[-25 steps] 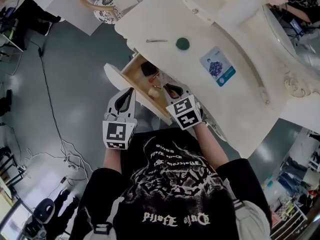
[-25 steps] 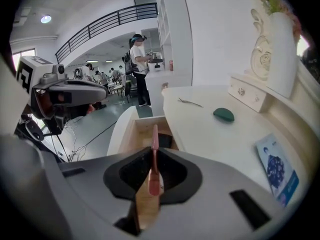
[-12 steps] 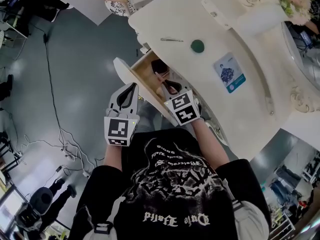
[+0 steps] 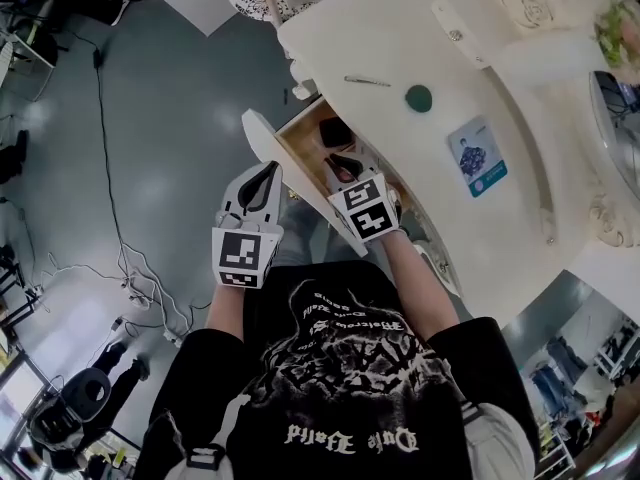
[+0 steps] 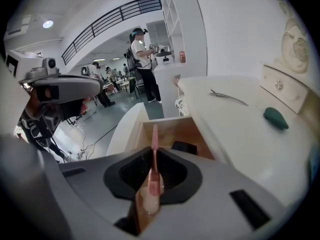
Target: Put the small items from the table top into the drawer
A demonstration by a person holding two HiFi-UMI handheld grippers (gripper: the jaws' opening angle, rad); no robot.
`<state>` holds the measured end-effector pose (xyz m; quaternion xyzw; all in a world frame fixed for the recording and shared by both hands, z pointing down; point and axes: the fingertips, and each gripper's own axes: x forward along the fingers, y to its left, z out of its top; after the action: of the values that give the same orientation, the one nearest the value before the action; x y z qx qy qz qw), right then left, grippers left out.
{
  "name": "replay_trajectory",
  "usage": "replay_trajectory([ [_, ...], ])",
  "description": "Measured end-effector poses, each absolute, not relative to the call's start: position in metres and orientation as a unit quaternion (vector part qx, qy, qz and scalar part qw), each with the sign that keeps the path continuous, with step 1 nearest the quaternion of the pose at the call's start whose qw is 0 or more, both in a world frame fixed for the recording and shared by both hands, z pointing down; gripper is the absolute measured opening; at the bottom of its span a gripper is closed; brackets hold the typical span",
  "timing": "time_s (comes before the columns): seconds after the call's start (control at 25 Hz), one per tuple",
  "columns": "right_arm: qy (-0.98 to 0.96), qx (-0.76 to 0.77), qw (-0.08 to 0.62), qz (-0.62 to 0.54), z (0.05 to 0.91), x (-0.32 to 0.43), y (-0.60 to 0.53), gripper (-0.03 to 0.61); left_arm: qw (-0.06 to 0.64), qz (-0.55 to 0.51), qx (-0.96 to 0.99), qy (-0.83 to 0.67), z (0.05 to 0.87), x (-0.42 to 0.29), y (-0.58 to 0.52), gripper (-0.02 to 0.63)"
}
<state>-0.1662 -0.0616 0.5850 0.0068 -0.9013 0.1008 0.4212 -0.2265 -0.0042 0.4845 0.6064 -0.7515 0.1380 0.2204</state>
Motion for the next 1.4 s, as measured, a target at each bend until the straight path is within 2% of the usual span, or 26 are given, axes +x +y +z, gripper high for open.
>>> replay_trajectory([
  [1.4,-0.865,-0.026,0.488,0.118,0.664,-0.201,-0.051,0.052,0.267,0.142,0.596,-0.744,0.519,-0.266,-0.002,0.015],
])
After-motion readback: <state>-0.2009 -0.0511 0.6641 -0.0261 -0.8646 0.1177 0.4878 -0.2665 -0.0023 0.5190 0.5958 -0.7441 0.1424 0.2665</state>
